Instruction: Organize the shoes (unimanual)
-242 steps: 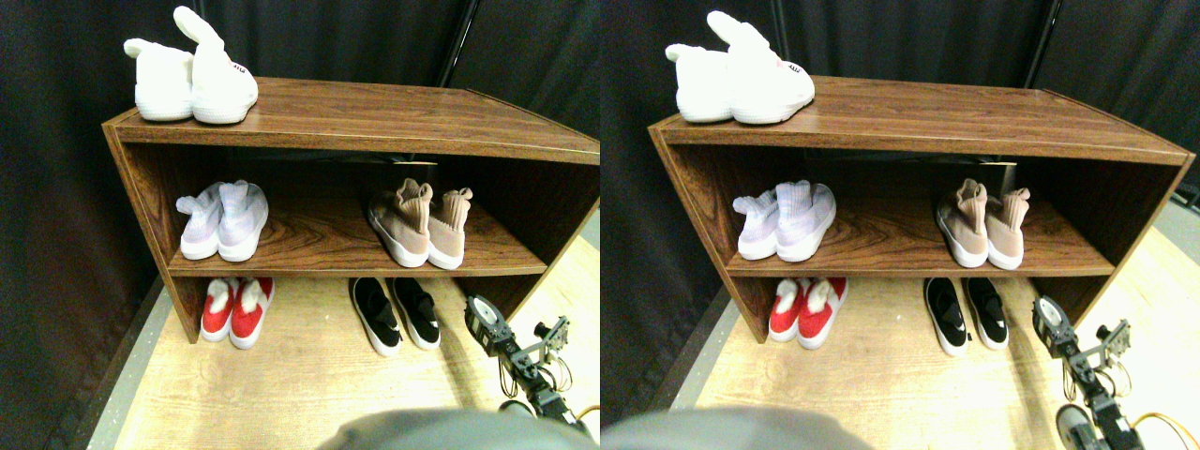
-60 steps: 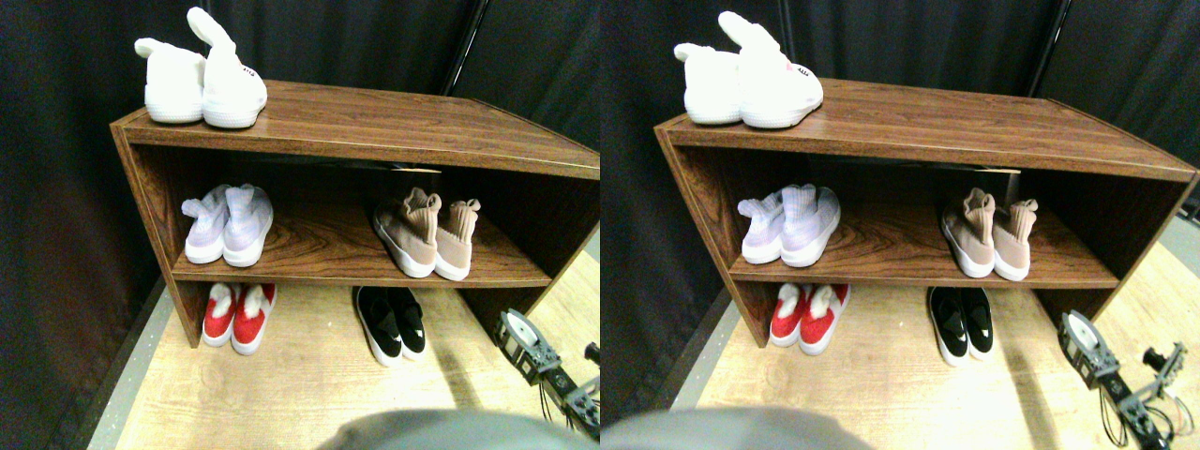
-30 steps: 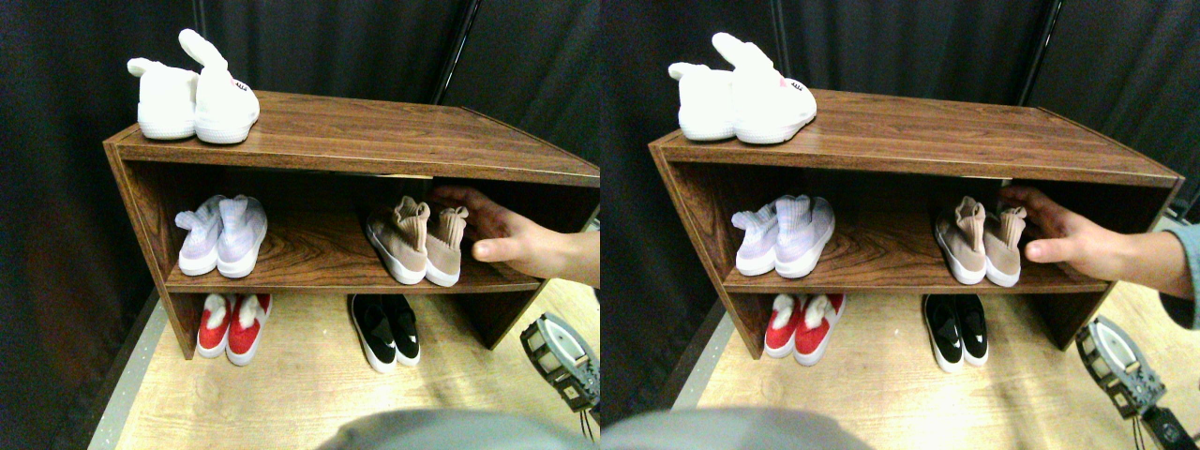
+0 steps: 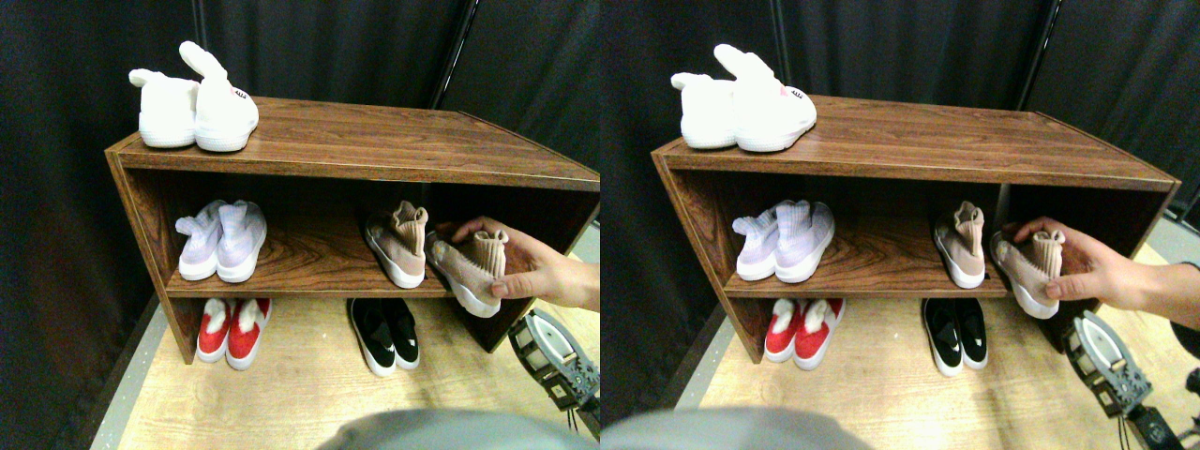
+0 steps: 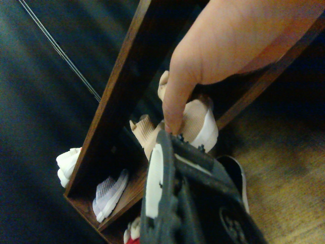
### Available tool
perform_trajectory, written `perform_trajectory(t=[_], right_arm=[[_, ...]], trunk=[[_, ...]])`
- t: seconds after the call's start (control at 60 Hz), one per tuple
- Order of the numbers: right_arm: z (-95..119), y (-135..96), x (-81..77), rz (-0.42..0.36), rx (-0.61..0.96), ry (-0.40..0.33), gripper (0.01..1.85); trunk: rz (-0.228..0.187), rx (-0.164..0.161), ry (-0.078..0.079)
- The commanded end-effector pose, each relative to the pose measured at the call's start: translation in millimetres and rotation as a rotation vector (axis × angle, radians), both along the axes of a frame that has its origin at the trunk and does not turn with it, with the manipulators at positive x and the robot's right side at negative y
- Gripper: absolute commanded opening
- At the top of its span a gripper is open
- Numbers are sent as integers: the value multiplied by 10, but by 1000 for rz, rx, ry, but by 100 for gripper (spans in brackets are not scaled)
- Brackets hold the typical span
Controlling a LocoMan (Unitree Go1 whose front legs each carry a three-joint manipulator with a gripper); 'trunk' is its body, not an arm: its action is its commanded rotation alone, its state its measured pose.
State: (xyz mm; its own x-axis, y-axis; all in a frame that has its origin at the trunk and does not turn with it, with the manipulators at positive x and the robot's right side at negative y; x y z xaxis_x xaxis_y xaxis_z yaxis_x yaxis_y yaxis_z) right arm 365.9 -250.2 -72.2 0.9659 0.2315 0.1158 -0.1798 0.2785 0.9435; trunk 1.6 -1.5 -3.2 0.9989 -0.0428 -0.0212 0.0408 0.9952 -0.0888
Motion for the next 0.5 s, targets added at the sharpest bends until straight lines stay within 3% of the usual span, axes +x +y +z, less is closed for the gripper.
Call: perform_trajectory(t=[0.017,0.233,0.5], right_arm=[[34,31,10,5,17,-31,6],[-26,50,54,8,44,5,6],[-33,45,64,1,47,2,6]], trunk=[[5,-10,-8],[5,-10,-10],[7,-10,-6]])
